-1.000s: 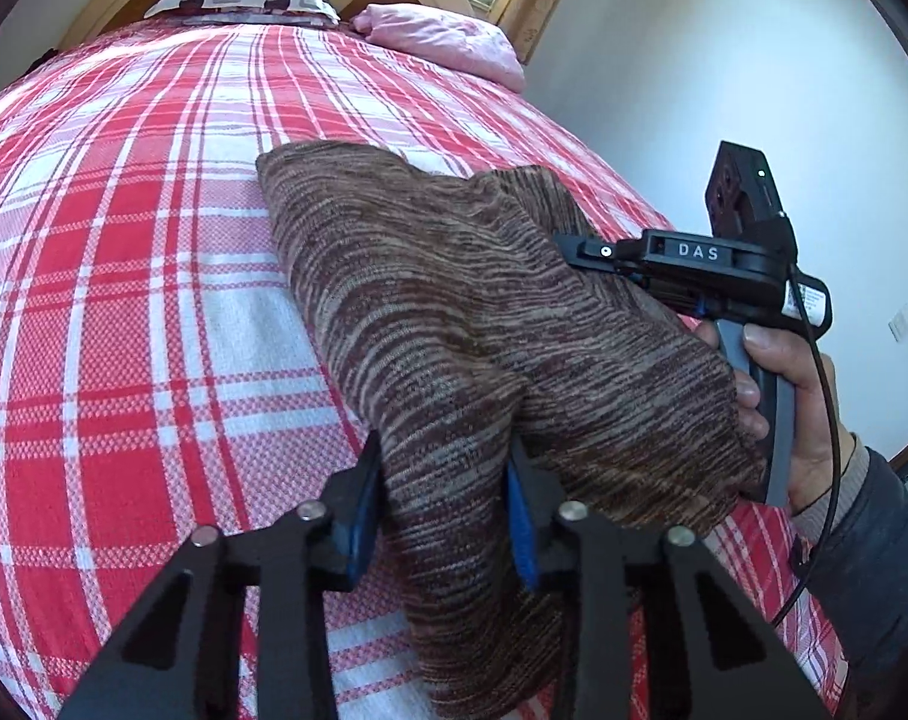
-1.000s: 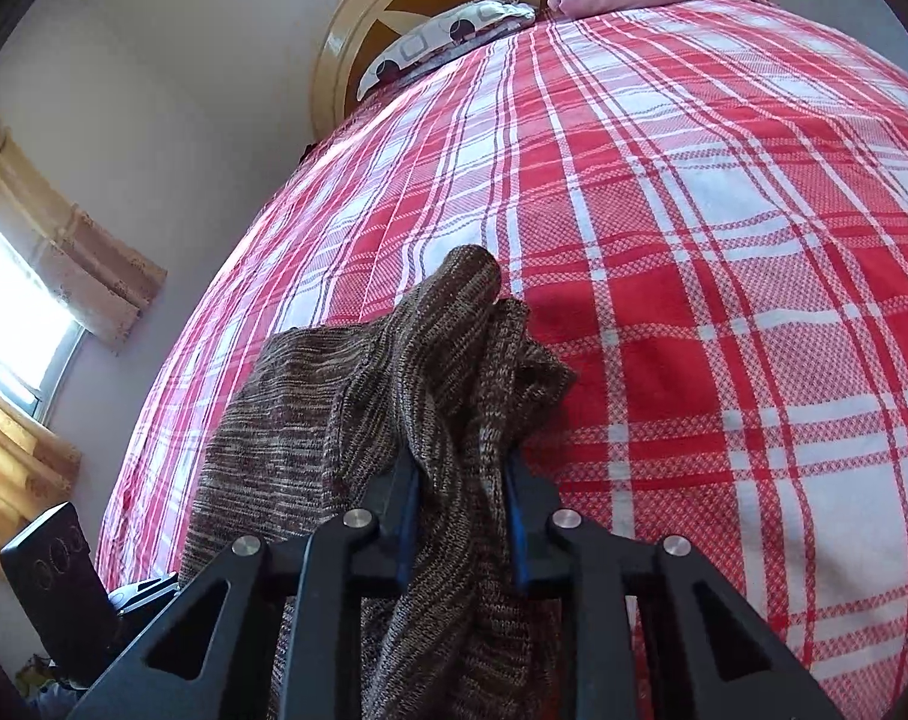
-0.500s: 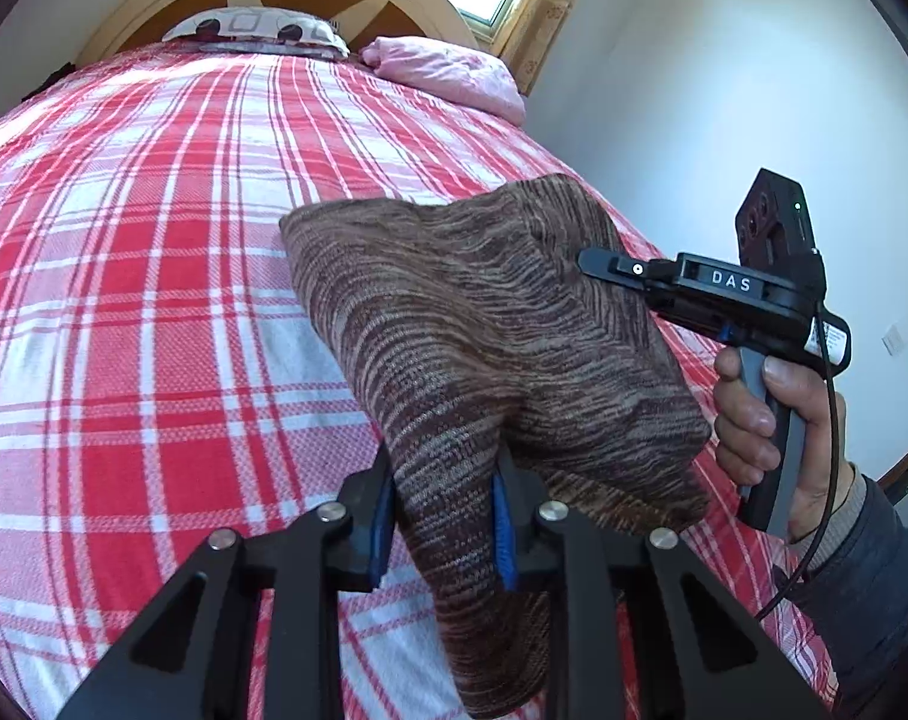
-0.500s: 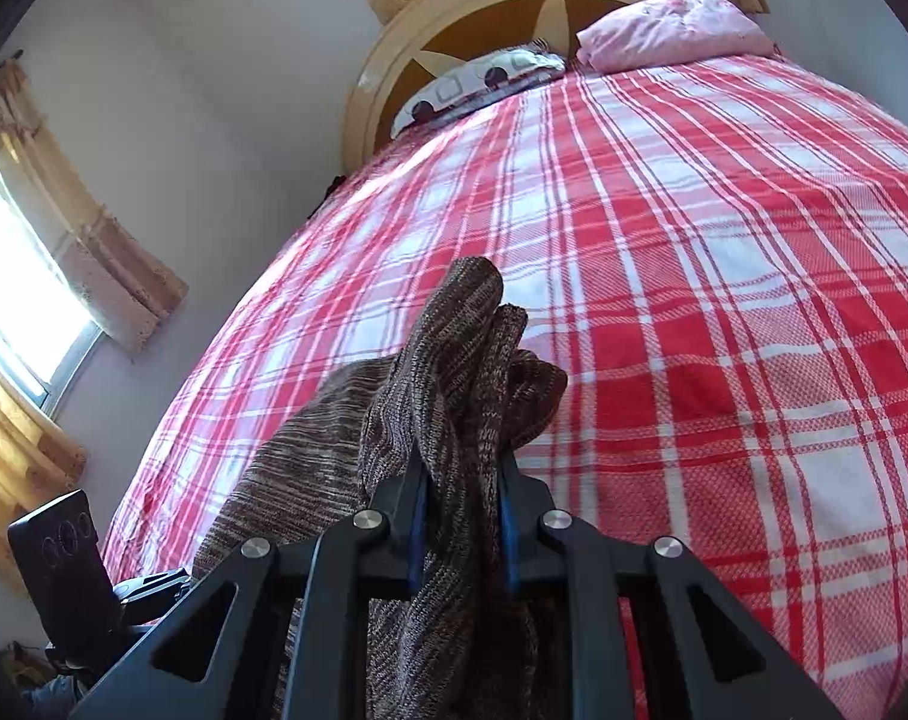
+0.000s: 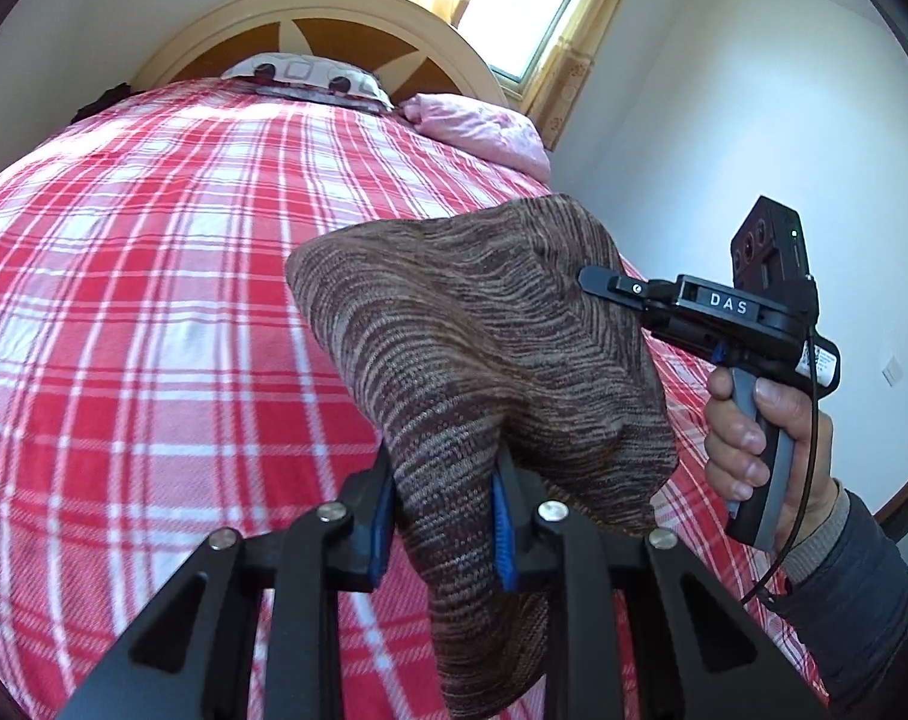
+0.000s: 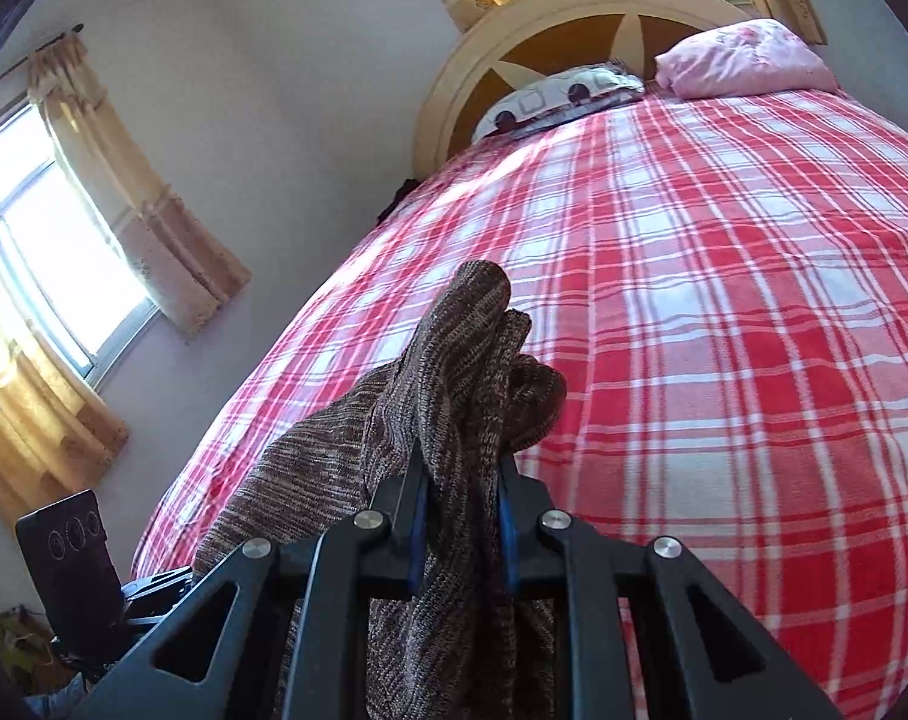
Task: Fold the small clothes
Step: 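Lift the held sweater edge with both grippers and fold it over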
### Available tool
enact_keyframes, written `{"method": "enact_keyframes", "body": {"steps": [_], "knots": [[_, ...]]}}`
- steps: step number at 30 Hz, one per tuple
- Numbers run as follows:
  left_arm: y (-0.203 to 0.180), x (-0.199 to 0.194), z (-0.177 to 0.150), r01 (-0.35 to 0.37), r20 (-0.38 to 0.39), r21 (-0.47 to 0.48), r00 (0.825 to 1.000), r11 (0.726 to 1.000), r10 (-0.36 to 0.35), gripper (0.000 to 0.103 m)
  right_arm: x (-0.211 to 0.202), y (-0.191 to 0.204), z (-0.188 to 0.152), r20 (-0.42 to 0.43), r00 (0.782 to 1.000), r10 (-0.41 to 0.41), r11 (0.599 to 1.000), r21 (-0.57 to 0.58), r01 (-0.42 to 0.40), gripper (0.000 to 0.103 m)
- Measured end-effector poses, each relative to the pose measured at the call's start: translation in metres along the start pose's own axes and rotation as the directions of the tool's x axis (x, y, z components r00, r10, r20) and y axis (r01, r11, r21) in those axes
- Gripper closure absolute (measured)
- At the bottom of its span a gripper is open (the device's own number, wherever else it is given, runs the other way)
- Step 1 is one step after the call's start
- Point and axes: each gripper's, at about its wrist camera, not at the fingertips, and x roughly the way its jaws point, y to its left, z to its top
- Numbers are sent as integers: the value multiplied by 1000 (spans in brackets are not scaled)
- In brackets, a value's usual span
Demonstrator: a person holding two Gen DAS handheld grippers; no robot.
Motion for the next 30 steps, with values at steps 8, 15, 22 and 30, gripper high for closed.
{"method": "enact_keyframes", "body": {"steps": [8,15,22,30], "knots": [[27,-41,-17,-70,17,-39,997,997,71,76,14,53,-19,-23,998,56,998,-37,-57,85],[47,-71,-30,-149,-5,-81,989,986,149,76,31,91,-31,-47,993,109,992,-52,-111,88],[61,-100,-41,-169,23,-112,985,979,172,76,45,126,-45,-71,988,136,987,-77,-141,89],[78,-132,-51,-186,59,-141,979,972,196,76,58,157,-53,-90,983,163,981,-93,-171,89]]}}
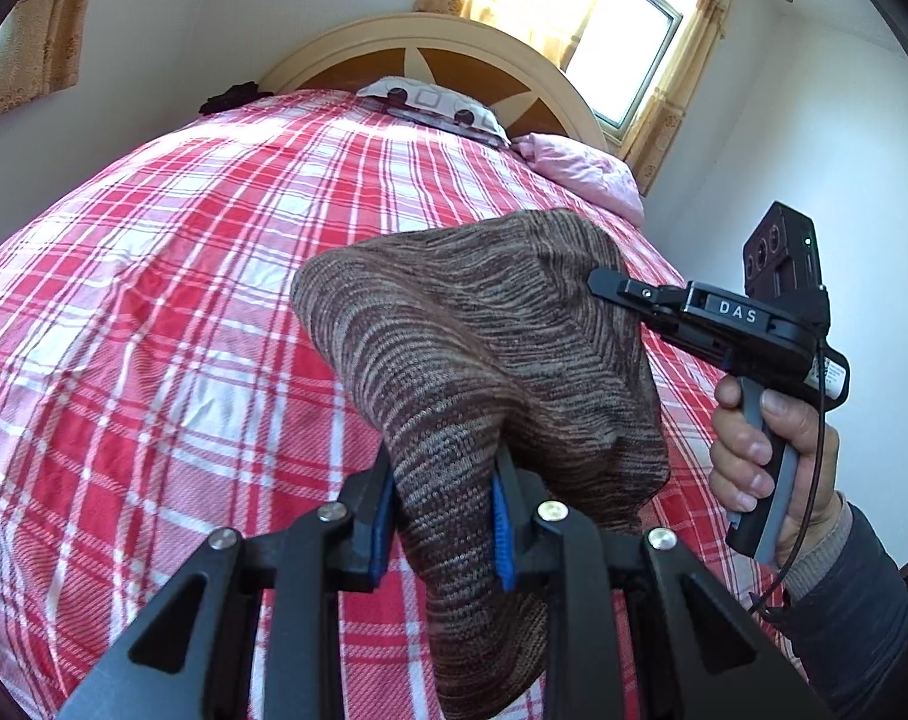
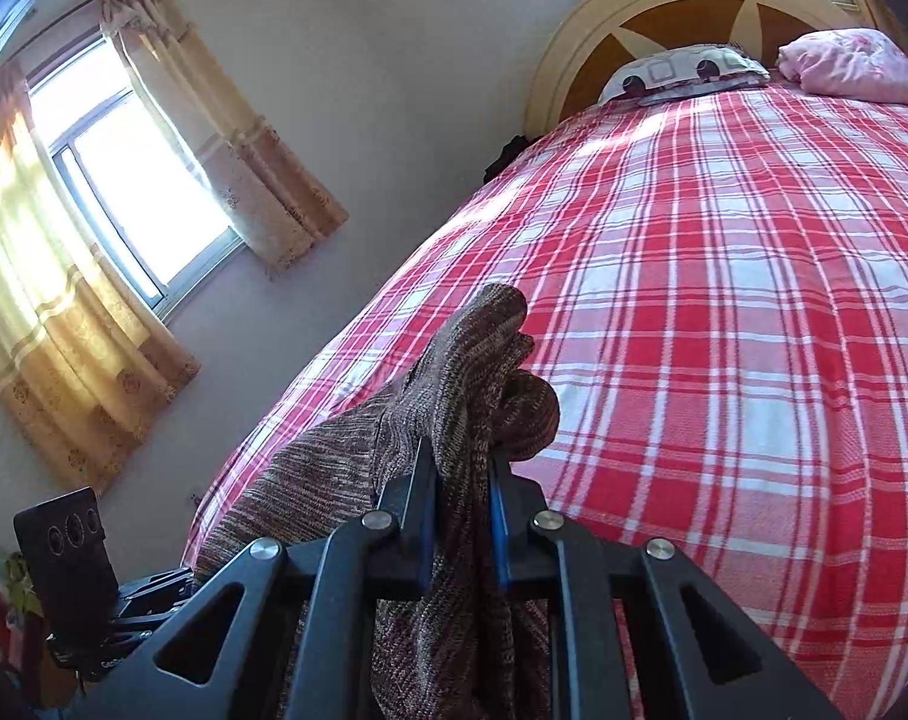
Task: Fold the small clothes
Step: 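Lift the held sweater edge with both grippers and fold it over, then lower the folded edge onto the bundle and open both grippers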
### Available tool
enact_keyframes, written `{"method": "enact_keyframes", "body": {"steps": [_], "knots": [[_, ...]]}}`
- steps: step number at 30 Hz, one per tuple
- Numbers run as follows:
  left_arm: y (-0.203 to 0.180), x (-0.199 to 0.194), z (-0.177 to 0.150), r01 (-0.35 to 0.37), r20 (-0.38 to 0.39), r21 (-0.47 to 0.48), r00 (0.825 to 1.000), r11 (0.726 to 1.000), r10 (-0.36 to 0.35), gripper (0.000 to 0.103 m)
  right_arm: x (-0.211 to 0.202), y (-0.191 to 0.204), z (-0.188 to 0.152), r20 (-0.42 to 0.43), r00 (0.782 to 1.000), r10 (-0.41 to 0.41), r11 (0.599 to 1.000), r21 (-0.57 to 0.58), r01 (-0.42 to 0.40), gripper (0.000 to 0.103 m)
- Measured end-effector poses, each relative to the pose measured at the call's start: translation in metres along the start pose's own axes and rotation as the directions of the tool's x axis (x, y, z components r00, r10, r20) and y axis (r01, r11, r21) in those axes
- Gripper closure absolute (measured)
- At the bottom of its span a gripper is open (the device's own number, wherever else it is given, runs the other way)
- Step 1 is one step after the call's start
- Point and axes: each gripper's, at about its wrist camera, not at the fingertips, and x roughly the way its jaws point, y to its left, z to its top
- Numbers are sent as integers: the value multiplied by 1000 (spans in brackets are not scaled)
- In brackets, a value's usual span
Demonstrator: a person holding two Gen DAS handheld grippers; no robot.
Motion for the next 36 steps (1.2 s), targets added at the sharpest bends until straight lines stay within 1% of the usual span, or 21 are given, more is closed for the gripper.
{"method": "enact_keyframes", "body": {"steps": [11,20,25,27,28,30,31,33,34,35,36], "knots": [[32,-22,-6,-41,24,-42,999,998,42,76,42,28,-6,-45,998,46,999,-8,-47,89],[62,-30,-16,-75,17,-86,997,994,76,76,85,41,-9,-105,992,69,998,-9,-70,89],[81,-22,-30,-88,-20,-101,996,991,87,76,113,39,-16,-151,987,46,999,2,-47,89],[89,-12,-38,-109,-53,-96,993,989,105,75,127,35,-22,-194,980,35,999,7,-34,89],[91,-6,-43,-121,-71,-84,991,989,115,75,133,35,-25,-212,977,14,1000,-6,-16,88],[95,3,-53,-147,-101,-51,985,988,141,70,137,36,-32,-231,972,-48,998,-53,37,84],[95,5,-58,-160,-111,-38,982,986,154,68,134,36,-36,-229,971,-63,996,-69,49,81],[95,2,-65,-172,-98,-8,981,985,170,60,120,42,-42,-206,974,-98,991,-112,76,79],[94,-1,-67,-179,-89,7,980,984,179,56,112,44,-43,-190,976,-103,989,-126,79,79],[93,-4,-70,-197,-80,22,977,980,198,47,98,50,-47,-167,981,-97,987,-143,73,79],[92,-6,-72,-209,-74,32,975,977,211,44,88,54,-51,-155,984,-86,987,-151,62,78]]}}
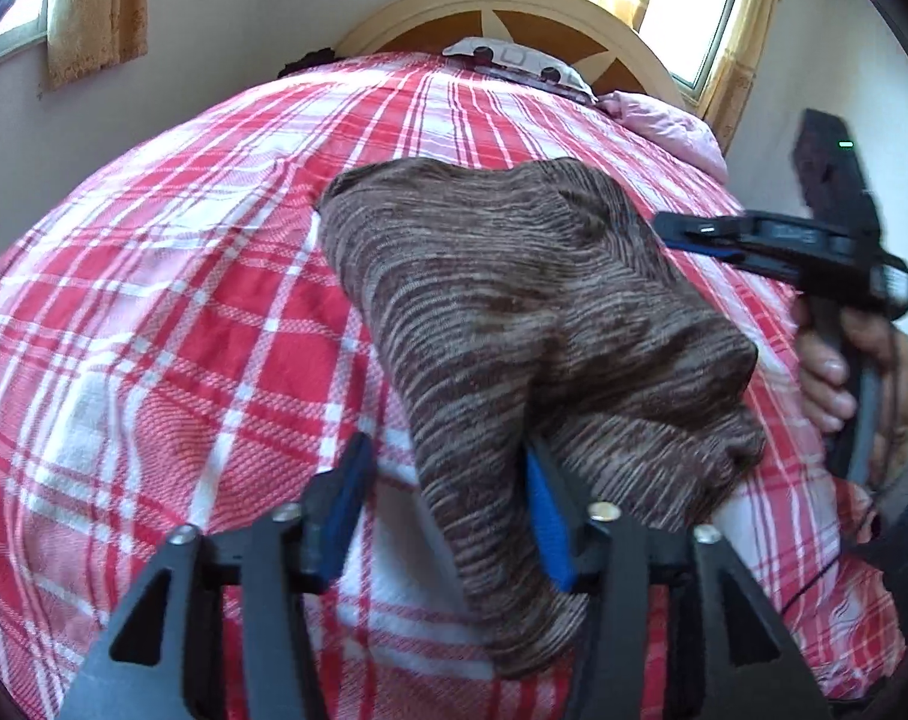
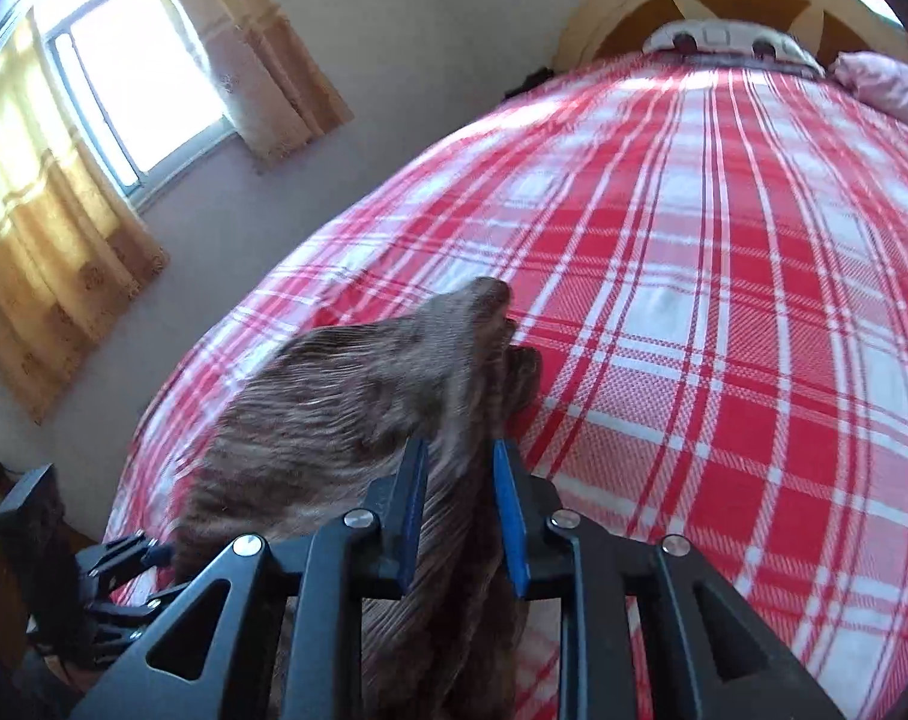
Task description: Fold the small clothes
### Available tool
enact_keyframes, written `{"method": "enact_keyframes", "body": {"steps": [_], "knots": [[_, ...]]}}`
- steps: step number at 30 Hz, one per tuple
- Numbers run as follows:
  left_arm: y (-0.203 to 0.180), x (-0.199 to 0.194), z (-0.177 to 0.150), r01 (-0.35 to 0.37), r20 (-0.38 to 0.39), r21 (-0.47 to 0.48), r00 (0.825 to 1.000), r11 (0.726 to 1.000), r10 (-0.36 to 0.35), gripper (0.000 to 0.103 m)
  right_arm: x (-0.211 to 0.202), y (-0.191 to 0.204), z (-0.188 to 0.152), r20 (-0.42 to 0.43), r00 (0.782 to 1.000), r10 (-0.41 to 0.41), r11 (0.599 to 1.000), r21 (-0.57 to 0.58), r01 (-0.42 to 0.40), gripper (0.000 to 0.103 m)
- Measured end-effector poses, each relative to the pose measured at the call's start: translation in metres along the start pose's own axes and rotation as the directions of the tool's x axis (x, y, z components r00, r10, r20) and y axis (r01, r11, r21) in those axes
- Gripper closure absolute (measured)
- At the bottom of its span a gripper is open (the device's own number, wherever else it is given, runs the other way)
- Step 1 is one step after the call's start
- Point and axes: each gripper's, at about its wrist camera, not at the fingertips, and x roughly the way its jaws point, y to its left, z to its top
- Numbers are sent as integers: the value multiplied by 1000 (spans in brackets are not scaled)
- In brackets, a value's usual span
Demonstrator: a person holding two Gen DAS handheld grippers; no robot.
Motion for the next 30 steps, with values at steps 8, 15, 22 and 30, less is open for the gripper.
{"method": "enact_keyframes", "body": {"steps": [8,15,22,30], "knots": [[-8,-2,-16,-7,7,35,1000,999,7,42,-42,36,-86,-98,995,21,999,-47,-26,67],[-16,-7,-27,-21,-7,67,1000,998,22,37,-50,37,-106,-117,986,-117,990,-87,107,99],[-20,-11,-36,-33,-14,103,999,994,35,26,-43,16,-114,-187,954,-235,970,-106,218,100],[-20,-39,-44,-95,-25,60,995,994,97,19,-73,9,-124,-135,971,-199,979,15,203,91]]}}
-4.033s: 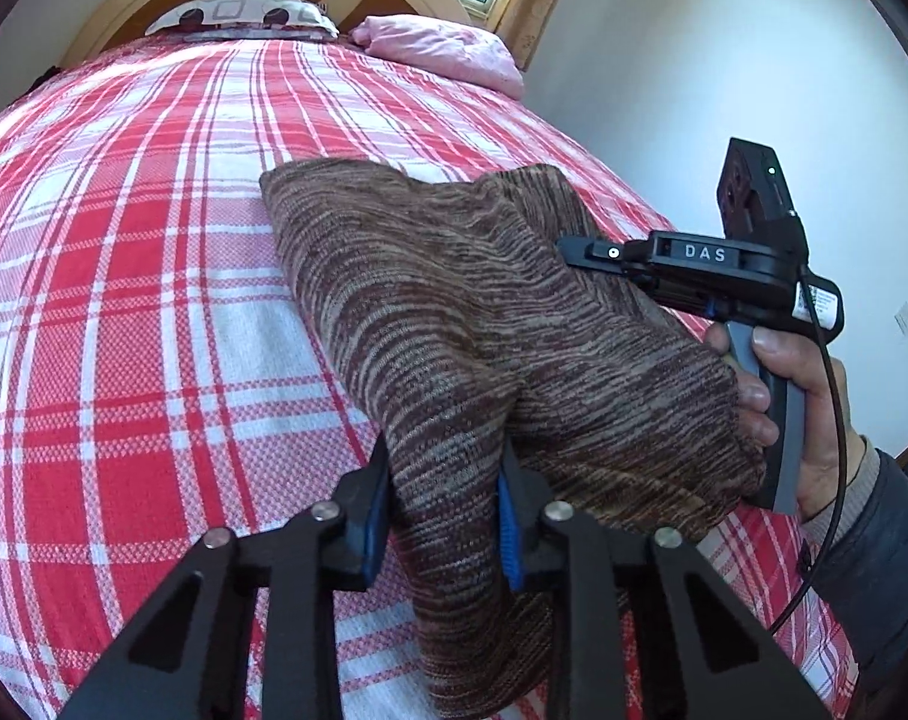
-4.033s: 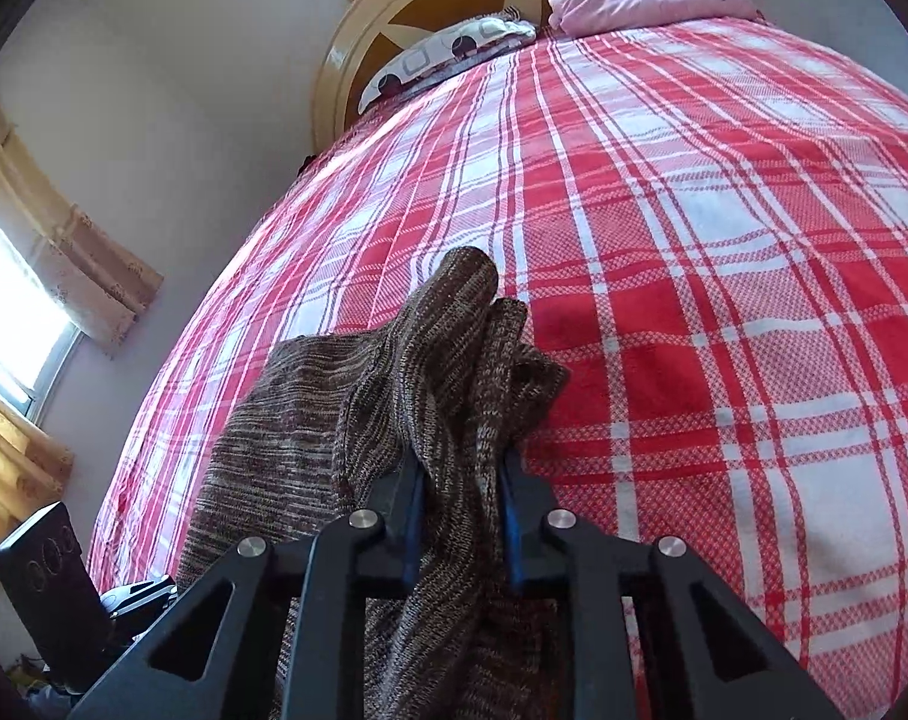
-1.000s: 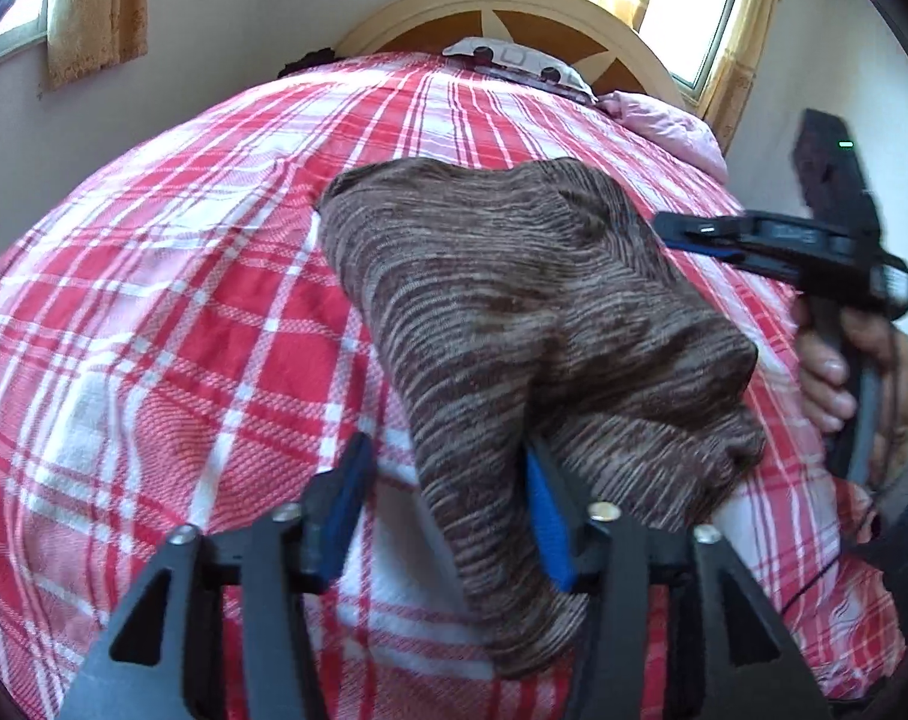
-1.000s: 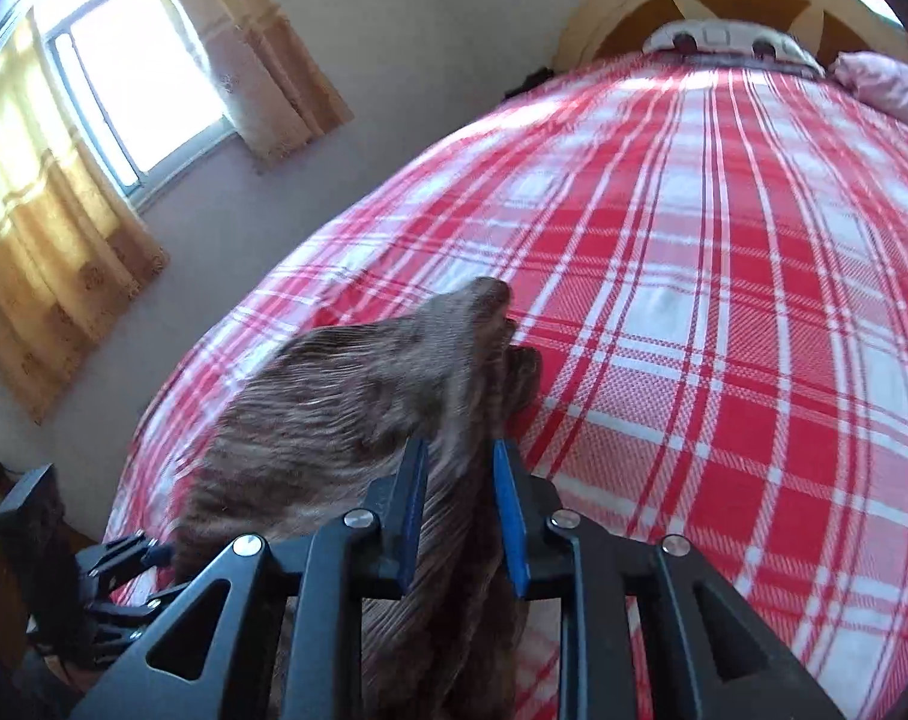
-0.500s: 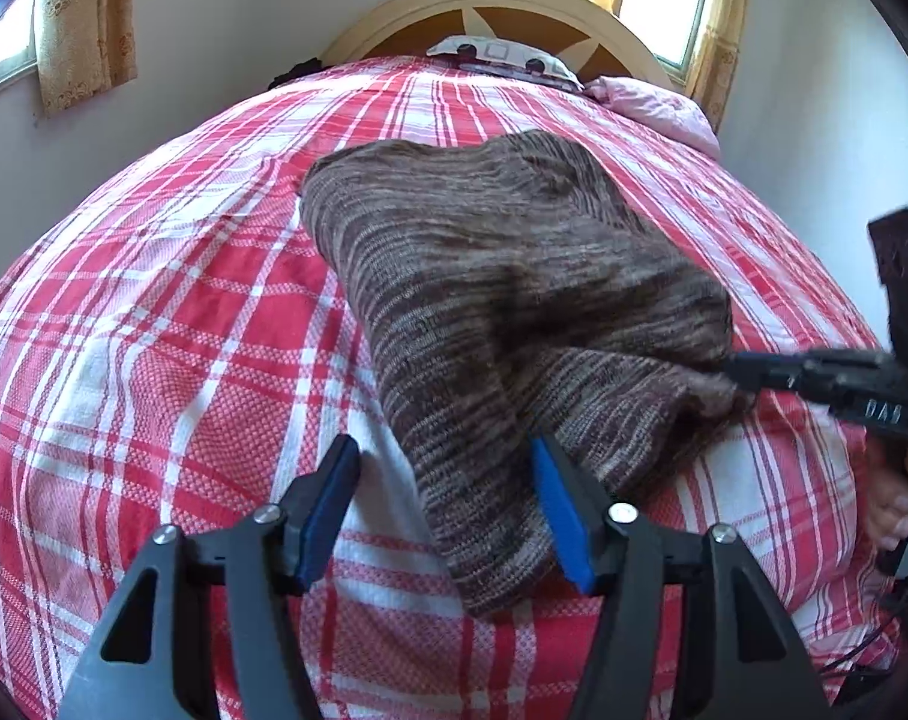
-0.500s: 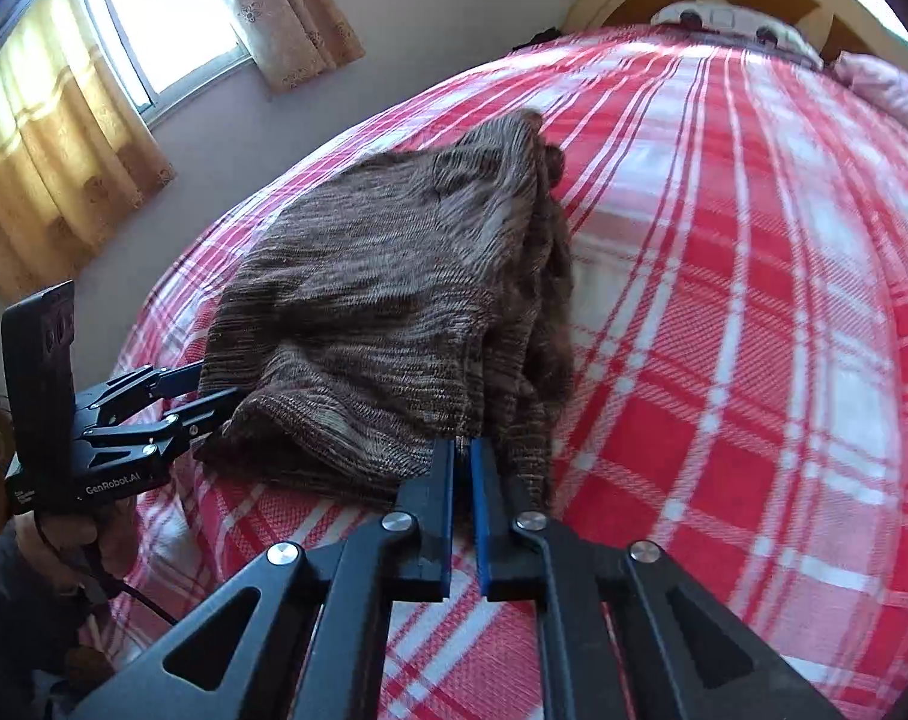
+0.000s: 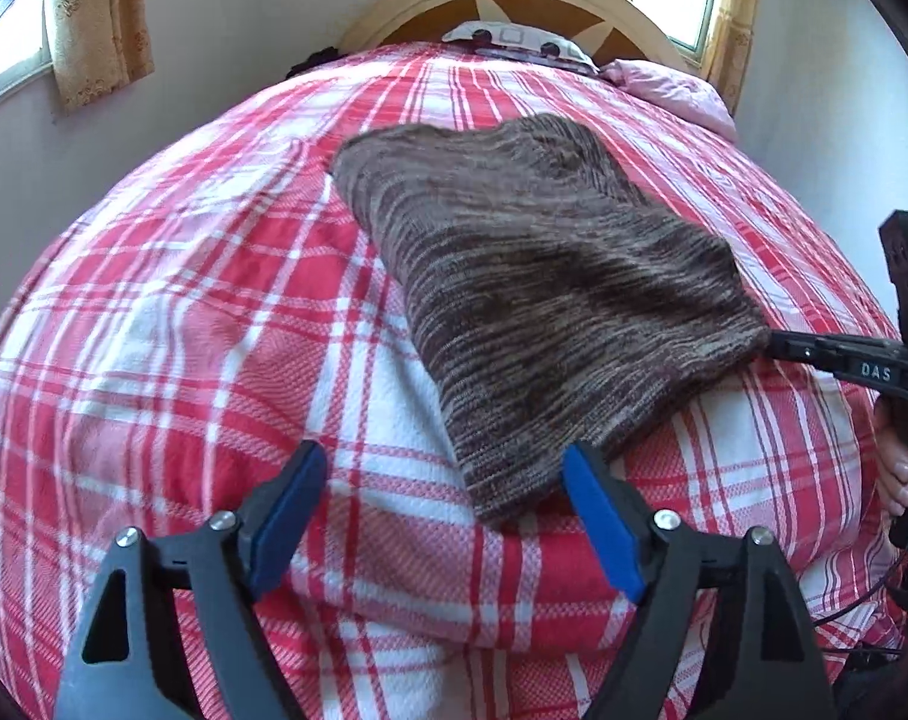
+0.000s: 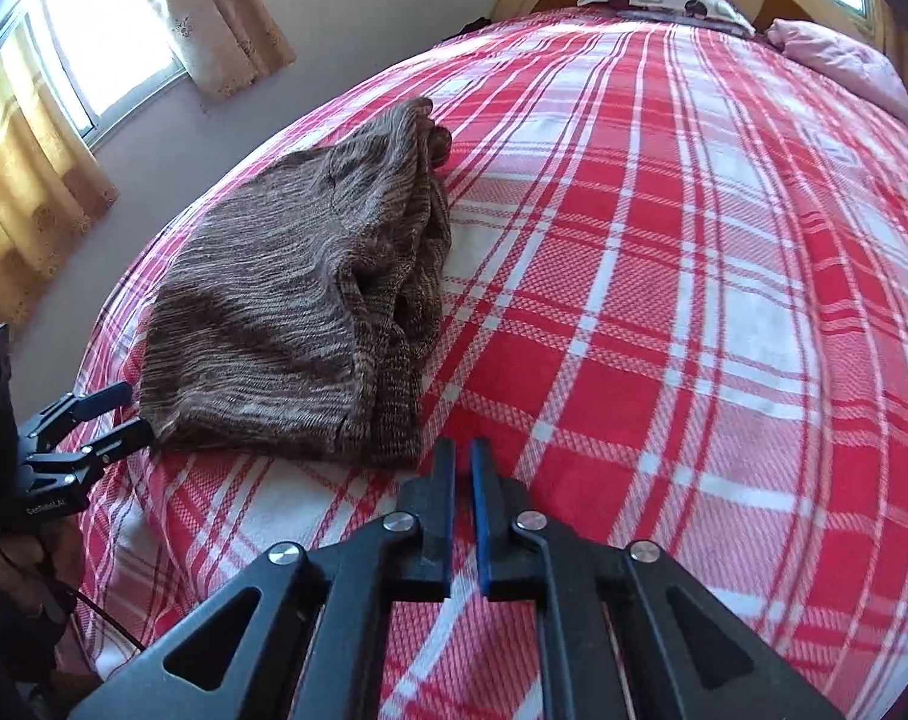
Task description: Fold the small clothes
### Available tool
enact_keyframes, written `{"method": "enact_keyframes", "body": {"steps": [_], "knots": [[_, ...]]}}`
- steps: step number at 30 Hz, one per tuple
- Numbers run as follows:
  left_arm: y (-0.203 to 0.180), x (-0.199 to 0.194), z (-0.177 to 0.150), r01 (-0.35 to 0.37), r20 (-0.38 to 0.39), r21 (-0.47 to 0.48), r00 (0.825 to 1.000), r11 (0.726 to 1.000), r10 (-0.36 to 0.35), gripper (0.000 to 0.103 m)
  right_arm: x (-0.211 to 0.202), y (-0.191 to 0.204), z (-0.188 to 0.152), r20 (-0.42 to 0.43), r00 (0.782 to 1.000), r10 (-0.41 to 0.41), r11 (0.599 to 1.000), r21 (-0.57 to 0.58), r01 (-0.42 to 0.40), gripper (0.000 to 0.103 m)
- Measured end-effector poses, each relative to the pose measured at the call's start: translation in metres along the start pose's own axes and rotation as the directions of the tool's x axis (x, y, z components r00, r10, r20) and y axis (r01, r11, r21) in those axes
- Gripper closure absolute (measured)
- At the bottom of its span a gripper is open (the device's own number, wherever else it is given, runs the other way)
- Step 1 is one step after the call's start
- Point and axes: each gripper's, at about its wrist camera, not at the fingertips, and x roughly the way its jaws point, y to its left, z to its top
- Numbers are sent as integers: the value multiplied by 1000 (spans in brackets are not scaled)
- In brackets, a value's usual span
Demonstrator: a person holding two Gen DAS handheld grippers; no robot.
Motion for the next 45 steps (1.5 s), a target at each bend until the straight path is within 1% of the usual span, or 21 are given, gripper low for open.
{"method": "enact_keyframes", "body": {"steps": [1,2,3,4,8,11,13,17,23,30,37,45], "knots": [[-2,-8,1,-11,16,1,1000,1000,11,19,-5,0,-3,15,1000,1,1000,1,-1,73],[-4,-15,2,-17,27,1,999,1000,17,18,-14,0,-5,35,999,10,1000,6,-10,61],[-7,-24,3,-25,44,1,999,1000,25,15,-25,4,-7,62,998,17,1000,15,-18,45],[-9,-30,4,-30,60,1,998,1000,30,13,-36,7,-8,98,995,22,999,22,-24,43],[-22,-69,13,-35,161,15,986,999,32,4,-78,26,-9,209,977,37,999,-6,-37,43],[-32,-93,18,-31,224,30,974,999,23,3,-105,44,-13,283,959,25,999,-29,-18,43],[-35,-102,21,-25,249,40,968,999,14,2,-120,56,-15,319,948,21,999,-47,-6,43],[-40,-114,28,-10,279,48,960,999,-4,2,-136,70,-18,367,930,9,996,-84,24,43],[-42,-123,28,-9,297,37,955,999,-2,2,-152,77,-26,406,914,8,995,-97,35,43],[-42,-125,27,-9,300,31,954,999,-1,2,-154,76,-28,411,912,3,995,-88,37,43],[-44,-126,27,-8,303,34,953,999,-2,2,-159,74,-30,428,904,-3,996,-75,39,43],[-47,-127,26,-10,304,38,953,999,-2,2,-161,77,-32,436,900,15,996,-90,27,43]]}}
